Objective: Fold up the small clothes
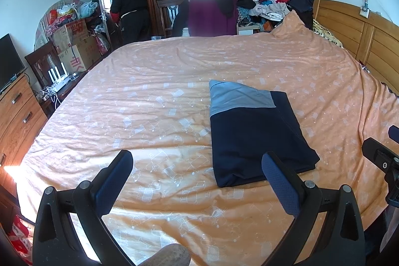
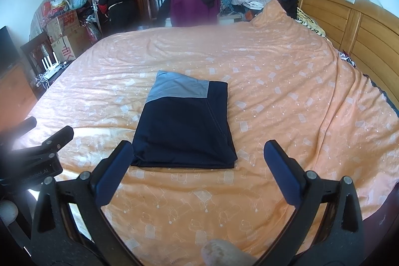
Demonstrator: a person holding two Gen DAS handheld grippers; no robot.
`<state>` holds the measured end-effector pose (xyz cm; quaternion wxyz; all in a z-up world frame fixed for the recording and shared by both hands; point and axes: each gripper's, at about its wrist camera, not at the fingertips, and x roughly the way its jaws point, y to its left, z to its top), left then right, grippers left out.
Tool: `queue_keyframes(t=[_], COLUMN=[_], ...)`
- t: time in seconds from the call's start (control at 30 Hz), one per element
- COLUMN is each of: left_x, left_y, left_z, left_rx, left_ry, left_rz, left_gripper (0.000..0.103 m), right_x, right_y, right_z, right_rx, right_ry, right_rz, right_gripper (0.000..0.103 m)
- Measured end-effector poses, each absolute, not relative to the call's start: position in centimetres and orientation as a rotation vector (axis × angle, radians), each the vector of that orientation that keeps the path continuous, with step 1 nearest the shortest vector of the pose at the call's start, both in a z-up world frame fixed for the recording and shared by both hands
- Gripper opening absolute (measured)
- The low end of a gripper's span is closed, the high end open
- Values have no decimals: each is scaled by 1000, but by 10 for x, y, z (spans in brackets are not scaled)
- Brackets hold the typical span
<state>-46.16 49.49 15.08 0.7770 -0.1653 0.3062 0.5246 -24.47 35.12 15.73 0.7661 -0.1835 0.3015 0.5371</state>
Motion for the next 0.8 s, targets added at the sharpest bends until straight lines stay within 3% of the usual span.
queue_keyframes(t=[0.8], left_x=[-453], left_y=[491], left_z=[151], left_rx=[-331], left_ry=[668], left_rz=[1121], left_gripper=[103], right_x=[-246], right_y=[356], right_z=[153], right_rx=[-396], right_ry=[665], right_rz=[1187], right_gripper=[103])
